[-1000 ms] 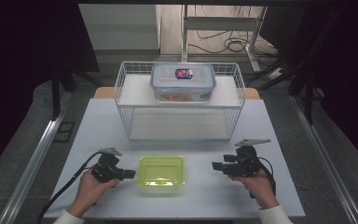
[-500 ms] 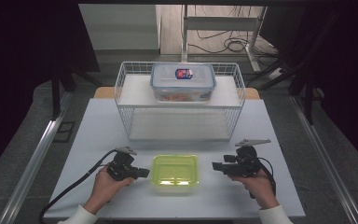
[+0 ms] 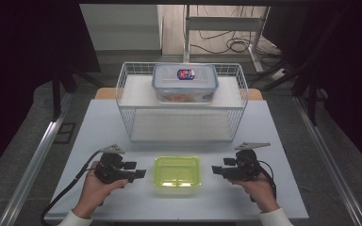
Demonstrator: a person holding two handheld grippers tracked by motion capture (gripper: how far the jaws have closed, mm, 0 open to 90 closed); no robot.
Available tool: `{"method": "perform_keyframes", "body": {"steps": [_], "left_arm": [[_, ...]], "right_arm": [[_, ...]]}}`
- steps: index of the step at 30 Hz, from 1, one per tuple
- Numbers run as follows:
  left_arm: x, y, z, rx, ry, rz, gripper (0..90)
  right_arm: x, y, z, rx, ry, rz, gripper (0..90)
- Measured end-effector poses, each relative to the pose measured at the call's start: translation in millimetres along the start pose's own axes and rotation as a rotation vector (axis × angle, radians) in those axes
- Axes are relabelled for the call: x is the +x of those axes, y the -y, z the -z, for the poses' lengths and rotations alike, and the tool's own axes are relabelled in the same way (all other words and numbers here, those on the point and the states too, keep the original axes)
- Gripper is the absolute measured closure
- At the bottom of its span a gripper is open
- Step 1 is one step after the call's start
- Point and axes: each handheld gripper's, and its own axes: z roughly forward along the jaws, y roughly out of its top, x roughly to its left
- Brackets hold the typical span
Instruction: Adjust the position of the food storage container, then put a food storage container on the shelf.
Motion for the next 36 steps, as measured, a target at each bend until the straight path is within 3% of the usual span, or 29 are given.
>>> {"method": "perform_keyframes", "body": {"steps": [5, 11, 14, 17, 25, 36], "left_arm": [[-0.7, -0.5, -0.3, -0.002, 0.028, 0.022, 25.0], [-4.9, -0.5, -5.4, -0.01, 0.079, 0.031, 22.2], [-6.0, -0.9, -10.1, -0.008, 0.092, 0.039, 22.1], [-6.9, -0.9, -14.9, -0.004, 0.074, 0.031, 22.1], [-7.4, -5.9, -24.0, -0.02, 0.109, 0.024, 22.7], [-3.4, -7.3, -35.4, -0.007, 0.141, 0.074, 27.3]], "right_arm": [[2.5, -0.1, -0.8, -0.009, -0.015, -0.007, 29.6], [5.4, -1.0, 1.5, -0.027, -0.034, -0.021, 28.8], [6.4, -0.5, -1.1, -0.019, -0.043, -0.031, 29.6], [9.2, 1.3, -5.6, -0.01, -0.054, -0.037, 29.8], [20.4, 4.6, -16.9, -0.004, -0.093, -0.056, 30.0], [27.0, 4.5, -25.7, -0.019, -0.132, -0.074, 33.3]]}}
